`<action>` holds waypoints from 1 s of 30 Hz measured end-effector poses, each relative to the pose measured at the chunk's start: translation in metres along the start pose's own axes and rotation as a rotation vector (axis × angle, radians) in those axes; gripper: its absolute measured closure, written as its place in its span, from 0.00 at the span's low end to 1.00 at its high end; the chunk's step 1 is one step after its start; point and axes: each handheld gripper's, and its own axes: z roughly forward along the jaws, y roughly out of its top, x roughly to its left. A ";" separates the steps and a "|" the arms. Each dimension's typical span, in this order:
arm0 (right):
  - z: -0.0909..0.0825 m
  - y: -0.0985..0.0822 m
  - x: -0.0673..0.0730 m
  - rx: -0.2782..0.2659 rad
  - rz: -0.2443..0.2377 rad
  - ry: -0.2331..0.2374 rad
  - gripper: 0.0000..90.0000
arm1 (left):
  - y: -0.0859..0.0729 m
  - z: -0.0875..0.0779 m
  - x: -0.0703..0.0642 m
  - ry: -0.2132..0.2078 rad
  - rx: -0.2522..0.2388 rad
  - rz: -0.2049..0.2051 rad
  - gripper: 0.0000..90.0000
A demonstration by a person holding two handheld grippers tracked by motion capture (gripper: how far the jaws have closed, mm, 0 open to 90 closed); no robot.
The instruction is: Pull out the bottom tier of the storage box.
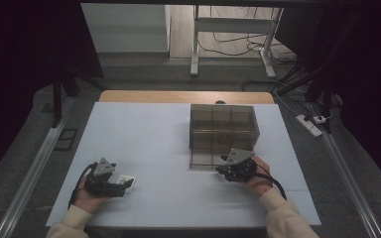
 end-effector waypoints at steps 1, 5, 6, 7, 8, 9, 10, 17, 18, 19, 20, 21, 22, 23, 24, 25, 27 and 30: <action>-0.002 0.000 0.000 -0.014 0.013 -0.008 0.53 | 0.000 0.000 0.000 0.000 0.000 0.000 0.12; -0.007 -0.004 0.002 -0.057 0.063 -0.021 0.50 | 0.000 0.000 0.000 0.000 0.000 0.000 0.12; -0.008 -0.004 0.003 -0.064 0.074 -0.022 0.49 | 0.000 0.000 0.000 -0.001 -0.001 0.000 0.12; -0.009 -0.005 0.003 -0.066 0.087 -0.018 0.48 | 0.000 0.000 0.000 -0.001 0.000 0.000 0.12; -0.009 -0.006 0.004 -0.066 0.093 -0.014 0.48 | 0.000 0.000 0.000 -0.001 0.000 0.000 0.12; -0.010 -0.006 0.006 -0.068 0.087 -0.021 0.48 | 0.000 0.000 0.000 0.000 0.000 0.000 0.12; -0.011 -0.006 0.008 -0.075 0.085 -0.024 0.48 | 0.000 0.000 0.000 0.000 0.000 0.000 0.12; -0.018 -0.011 0.015 -0.104 0.096 -0.021 0.46 | 0.000 -0.001 0.000 0.001 -0.002 0.000 0.12; -0.019 -0.012 0.016 -0.106 0.100 -0.025 0.46 | 0.000 0.000 0.000 0.001 -0.002 0.000 0.12; -0.020 -0.012 0.016 -0.107 0.102 -0.025 0.46 | 0.000 0.000 0.000 0.000 -0.002 0.001 0.12; -0.022 -0.013 0.017 -0.106 0.104 -0.029 0.45 | 0.000 0.000 0.000 0.000 -0.002 0.001 0.12; -0.023 -0.015 0.017 -0.112 0.101 -0.029 0.45 | 0.000 0.000 0.000 0.000 0.000 0.001 0.12; -0.024 -0.016 0.018 -0.114 0.102 -0.035 0.45 | 0.000 0.000 0.000 0.000 0.001 0.002 0.12; -0.026 -0.017 0.018 -0.114 0.099 -0.039 0.44 | 0.000 0.000 0.000 -0.001 0.000 0.002 0.12; -0.027 -0.019 0.018 -0.118 0.101 -0.040 0.44 | 0.000 0.000 -0.001 -0.001 0.000 0.002 0.12; -0.029 -0.020 0.018 -0.117 0.103 -0.040 0.44 | 0.000 0.000 -0.001 -0.001 -0.001 0.002 0.12; -0.031 -0.022 0.019 -0.127 0.110 -0.043 0.44 | 0.000 0.000 -0.001 0.000 -0.001 0.003 0.12; -0.035 -0.025 0.020 -0.141 0.126 -0.038 0.43 | 0.000 0.000 -0.001 0.000 -0.001 0.002 0.12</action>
